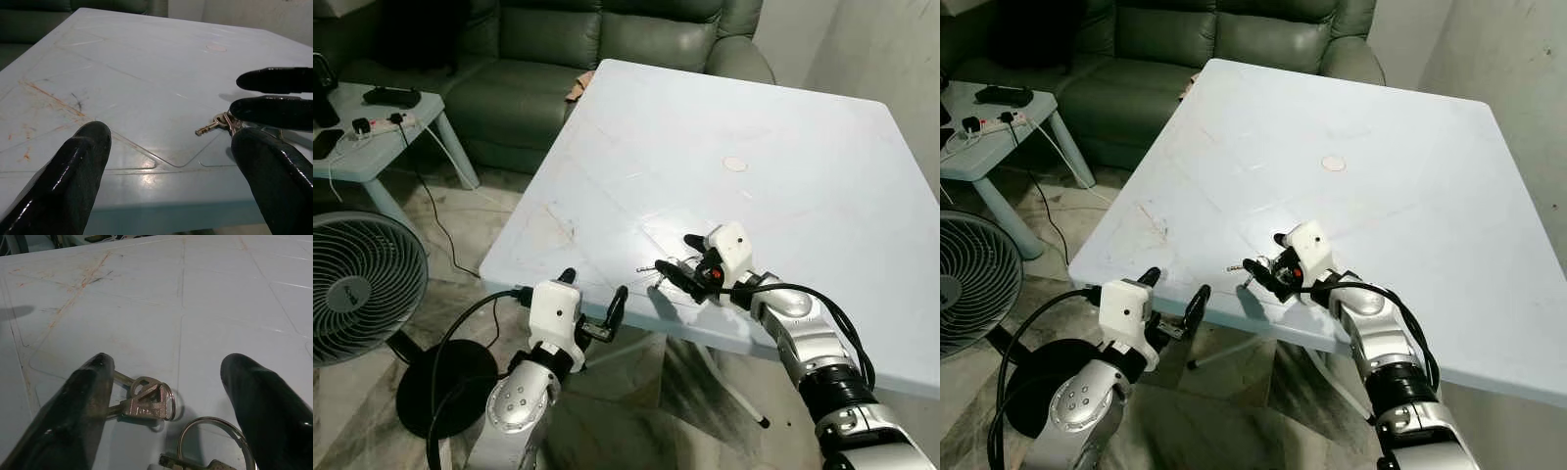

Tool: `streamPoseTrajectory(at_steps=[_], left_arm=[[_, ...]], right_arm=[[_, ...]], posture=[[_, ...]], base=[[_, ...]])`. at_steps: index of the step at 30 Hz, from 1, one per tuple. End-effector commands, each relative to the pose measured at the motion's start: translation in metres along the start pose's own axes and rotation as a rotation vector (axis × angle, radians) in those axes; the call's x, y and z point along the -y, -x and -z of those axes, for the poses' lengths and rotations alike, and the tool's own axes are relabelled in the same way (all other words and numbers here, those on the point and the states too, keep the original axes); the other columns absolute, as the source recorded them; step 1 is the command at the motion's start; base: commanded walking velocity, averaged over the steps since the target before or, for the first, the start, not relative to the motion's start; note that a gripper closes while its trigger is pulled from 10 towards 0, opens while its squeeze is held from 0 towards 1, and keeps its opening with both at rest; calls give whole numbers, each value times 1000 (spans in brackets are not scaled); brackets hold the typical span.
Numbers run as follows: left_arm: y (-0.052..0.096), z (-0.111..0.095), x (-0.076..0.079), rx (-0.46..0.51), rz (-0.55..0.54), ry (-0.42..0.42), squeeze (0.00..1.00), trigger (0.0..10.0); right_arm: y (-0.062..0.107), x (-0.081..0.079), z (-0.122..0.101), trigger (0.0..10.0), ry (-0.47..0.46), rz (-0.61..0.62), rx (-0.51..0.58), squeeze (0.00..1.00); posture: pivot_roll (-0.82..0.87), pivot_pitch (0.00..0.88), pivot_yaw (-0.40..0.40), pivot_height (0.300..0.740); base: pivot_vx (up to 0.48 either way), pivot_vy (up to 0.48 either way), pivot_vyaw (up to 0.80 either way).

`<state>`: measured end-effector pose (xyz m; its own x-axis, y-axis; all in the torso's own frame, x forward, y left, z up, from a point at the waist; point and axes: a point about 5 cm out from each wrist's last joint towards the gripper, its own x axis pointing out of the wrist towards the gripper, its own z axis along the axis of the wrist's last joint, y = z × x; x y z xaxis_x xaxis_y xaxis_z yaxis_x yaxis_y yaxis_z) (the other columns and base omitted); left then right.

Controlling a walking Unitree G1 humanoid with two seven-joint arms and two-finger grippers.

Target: Hang keys on a hook

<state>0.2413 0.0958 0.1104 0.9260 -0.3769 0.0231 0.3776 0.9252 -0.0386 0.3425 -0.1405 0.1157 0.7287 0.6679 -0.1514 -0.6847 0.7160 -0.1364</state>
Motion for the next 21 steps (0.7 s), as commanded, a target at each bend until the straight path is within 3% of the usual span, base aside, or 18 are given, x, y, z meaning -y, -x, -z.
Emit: streamPoseTrajectory(at_steps=[1,2,3,8,9,11,14,21], left_arm=[[2,-2,1,-3,-1,-13,0,10000],[2,-2,0,-3,-2,-13,0,10000],[2,-2,0,-4,-3,-12,0,10000],[2,-2,0,-5,-6,-12,0,10000],[2,-2,0,-4,-6,-11,0,10000],[2,-3,0,-6,-7,-9,0,10000],[2,-3,0,-6,-8,-8,0,10000],[2,-3,-1,-7,-12,-5,0,10000]], right_arm=[[-2,1,-3,706,9,-12,8,0],[-2,0,-3,1098,6,-19,9,0],[-2,0,-3,2510,6,-20,10,0],[-2,1,-2,2627,6,-24,7,0],[-1,2,-2,1961,6,-25,8,0],[-1,4,-1,4039,10,-17,2,0],[-1,4,-1,4627,3,-24,3,0],[-1,4,-1,4902,9,-30,1,0]], posture=[[45,132,-47,732],[45,132,-47,732],[45,132,-47,732],[46,137,-46,732],[47,137,-46,732],[47,137,-46,732],[47,138,-47,732],[50,138,-46,732]], base=[[0,0,0],[0,0,0],[0,0,0],[0,0,0],[0,0,0],[0,0,0],[0,0,0],[0,0,0]])
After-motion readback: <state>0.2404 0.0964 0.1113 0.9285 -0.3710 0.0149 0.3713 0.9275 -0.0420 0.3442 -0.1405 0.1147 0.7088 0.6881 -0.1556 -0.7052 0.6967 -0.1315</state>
